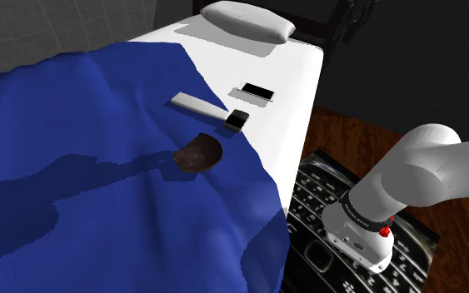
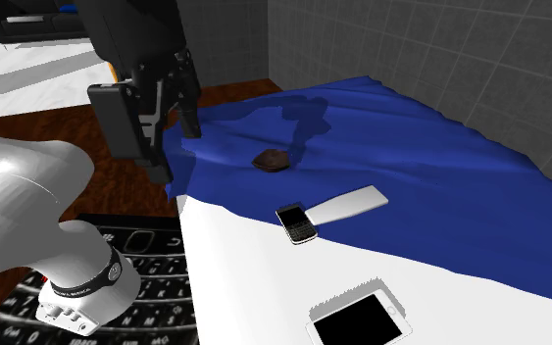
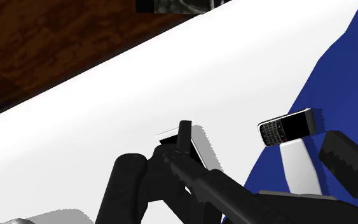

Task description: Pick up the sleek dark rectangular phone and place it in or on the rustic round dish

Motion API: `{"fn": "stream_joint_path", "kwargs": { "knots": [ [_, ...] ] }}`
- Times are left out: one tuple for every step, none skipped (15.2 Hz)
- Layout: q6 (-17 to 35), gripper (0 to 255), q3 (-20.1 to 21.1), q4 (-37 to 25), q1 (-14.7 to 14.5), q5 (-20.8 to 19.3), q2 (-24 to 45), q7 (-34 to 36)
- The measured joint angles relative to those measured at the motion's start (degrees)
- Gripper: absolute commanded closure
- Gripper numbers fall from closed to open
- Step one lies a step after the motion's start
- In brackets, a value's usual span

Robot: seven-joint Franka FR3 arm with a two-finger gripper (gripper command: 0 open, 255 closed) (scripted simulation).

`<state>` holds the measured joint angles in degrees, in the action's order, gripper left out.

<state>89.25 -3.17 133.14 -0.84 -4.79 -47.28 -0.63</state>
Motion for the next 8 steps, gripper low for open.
{"fn": "stream_joint_path", "kwargs": {
  "knots": [
    [0.0,0,0.0,0.0,0.0,0.0,0.0,0.0],
    [0.8,0,0.7,1.0,0.2,0.4,-0.3,1.3],
    [1.7,0,1.6,2.4,0.4,0.8,-0.9,3.2],
    [3.3,0,2.8,4.4,0.7,1.5,-1.5,5.6],
    [4.4,0,4.2,5.6,1.0,2.2,-1.8,8.1],
    [6.0,0,5.7,7.2,1.3,3.0,-2.0,10.9],
    [7.8,0,7.3,8.8,1.5,3.9,-1.9,13.8],
    [8.9,0,8.8,9.7,1.8,4.7,-1.9,16.5]
  ]
}}
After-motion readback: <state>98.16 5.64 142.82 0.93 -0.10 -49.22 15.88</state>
